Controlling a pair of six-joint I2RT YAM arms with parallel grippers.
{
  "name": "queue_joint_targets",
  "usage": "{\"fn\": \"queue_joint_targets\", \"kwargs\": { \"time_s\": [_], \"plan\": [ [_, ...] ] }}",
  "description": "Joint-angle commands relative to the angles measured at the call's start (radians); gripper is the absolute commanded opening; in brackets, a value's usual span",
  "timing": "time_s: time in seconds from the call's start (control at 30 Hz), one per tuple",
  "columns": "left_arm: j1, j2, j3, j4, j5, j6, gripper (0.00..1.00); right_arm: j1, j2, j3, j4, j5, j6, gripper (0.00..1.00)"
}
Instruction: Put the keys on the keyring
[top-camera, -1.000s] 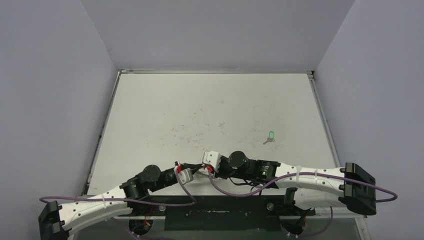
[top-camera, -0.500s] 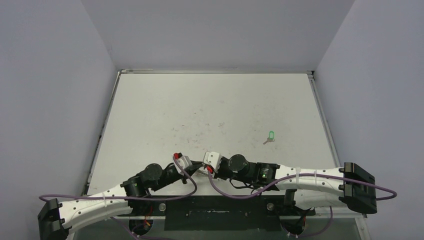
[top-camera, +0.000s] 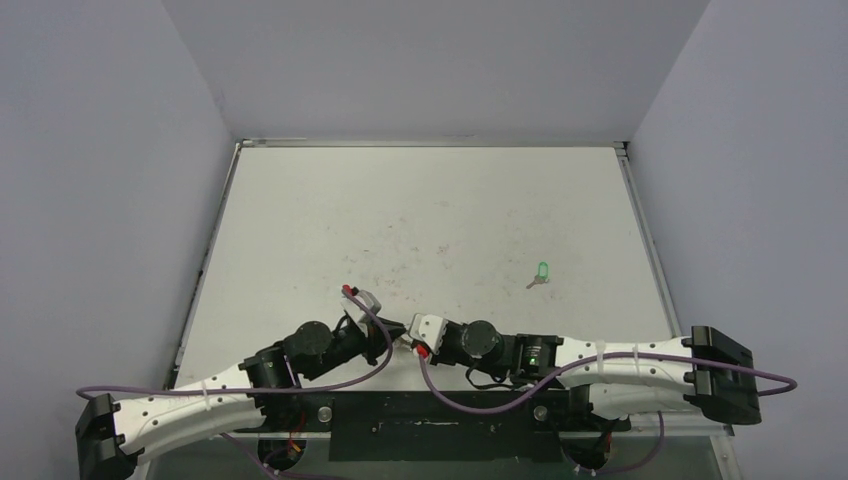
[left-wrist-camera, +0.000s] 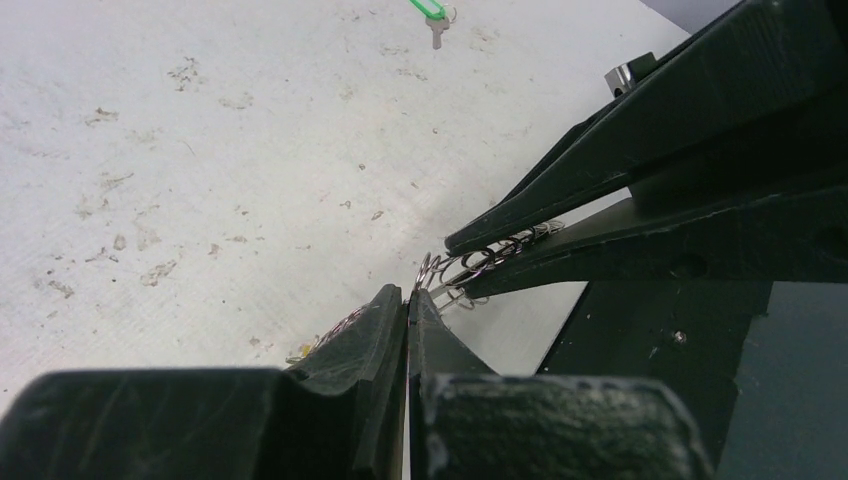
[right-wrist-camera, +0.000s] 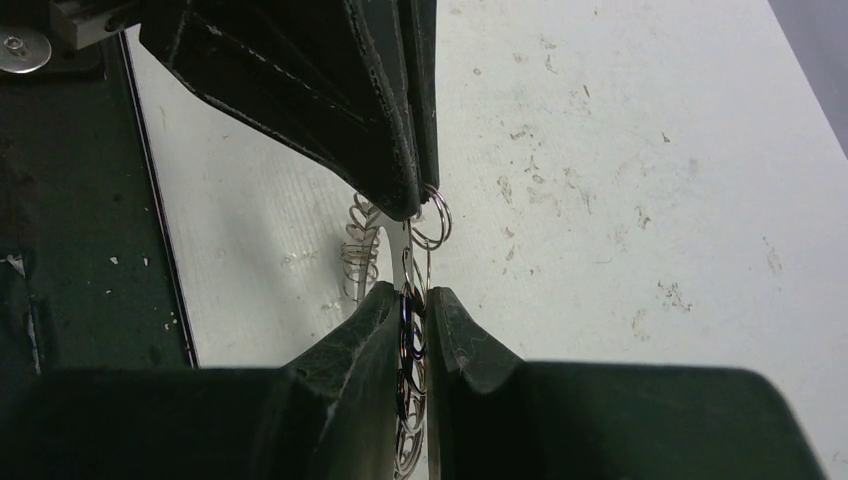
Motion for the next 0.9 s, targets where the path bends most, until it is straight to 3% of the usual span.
{"fn": "queue_joint_targets", "kwargs": {
  "time_s": [0.0,0.1,0.33,0.4,0.67,0.87],
  "plan": [
    [0.013,0.002,0.095,0.003,-0.165,-0.071,0.0,0.041,-0.037,-0.027,-0.031,0.016,-0.014,0.0],
    [0.013,0.004,0.104,0.004,-0.169,-0.071,0.0,0.046,-0.05,-0.036,-0.016,0.025,-0.012,0.01],
    [0.013,0.001,0.093,0.048,-0.11,0.017,0.0,0.047,-0.119,-0.06,0.05,0.004,0.004,0.58],
    [0.013,-0.001,0.087,0.052,-0.08,0.058,0.0,0.045,-0.162,-0.069,0.061,-0.004,-0.004,0.66],
    [0.013,-0.015,0.072,0.062,0.055,0.24,0.0,0.016,-0.29,-0.041,-0.003,-0.038,-0.062,0.71],
    [0.013,-0.02,0.071,0.056,0.148,0.363,0.0,-0.083,-0.284,-0.009,-0.035,-0.213,-0.066,0.63]
  ]
}}
